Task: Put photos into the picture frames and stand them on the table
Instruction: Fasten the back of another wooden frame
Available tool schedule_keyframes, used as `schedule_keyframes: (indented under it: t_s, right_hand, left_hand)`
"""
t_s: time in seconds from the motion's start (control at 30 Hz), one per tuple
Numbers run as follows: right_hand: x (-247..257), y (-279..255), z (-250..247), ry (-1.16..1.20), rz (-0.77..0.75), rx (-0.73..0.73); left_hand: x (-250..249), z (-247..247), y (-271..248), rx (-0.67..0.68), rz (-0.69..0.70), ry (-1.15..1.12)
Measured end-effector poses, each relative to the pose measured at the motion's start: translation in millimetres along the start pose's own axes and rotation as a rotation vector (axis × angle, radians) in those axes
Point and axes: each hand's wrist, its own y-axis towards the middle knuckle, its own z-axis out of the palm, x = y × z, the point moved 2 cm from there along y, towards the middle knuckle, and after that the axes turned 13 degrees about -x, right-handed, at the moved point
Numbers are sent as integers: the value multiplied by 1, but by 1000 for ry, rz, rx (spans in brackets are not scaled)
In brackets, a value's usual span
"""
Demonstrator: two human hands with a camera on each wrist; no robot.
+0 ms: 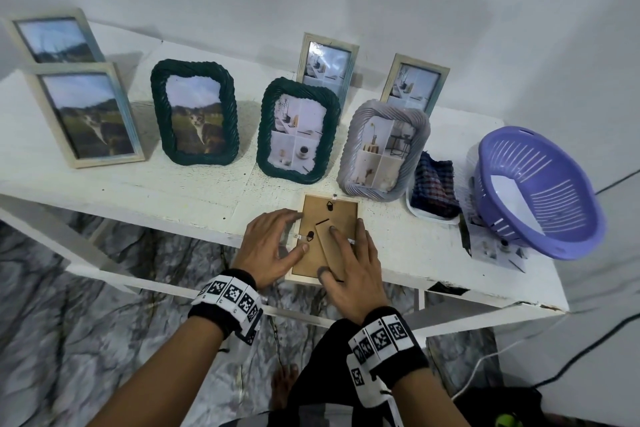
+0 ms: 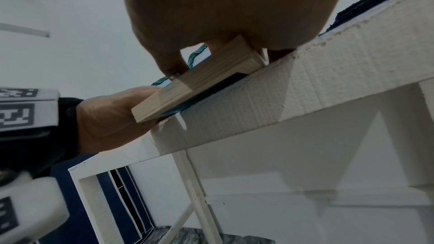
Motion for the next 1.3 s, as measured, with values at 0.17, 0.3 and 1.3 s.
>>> schedule_keyframes:
  t_s: [0.17, 0.3, 1.3]
  right_hand:
    - [-1, 0, -2, 21, 16, -9]
    - [0, 1, -8, 39, 17, 36]
    - [-56, 9, -102, 892, 681, -258]
  left_hand:
    - [-7, -2, -8, 9, -54, 9]
    - [-25, -15, -24, -84, -186, 121]
    - [-117, 29, 16, 244, -605, -504]
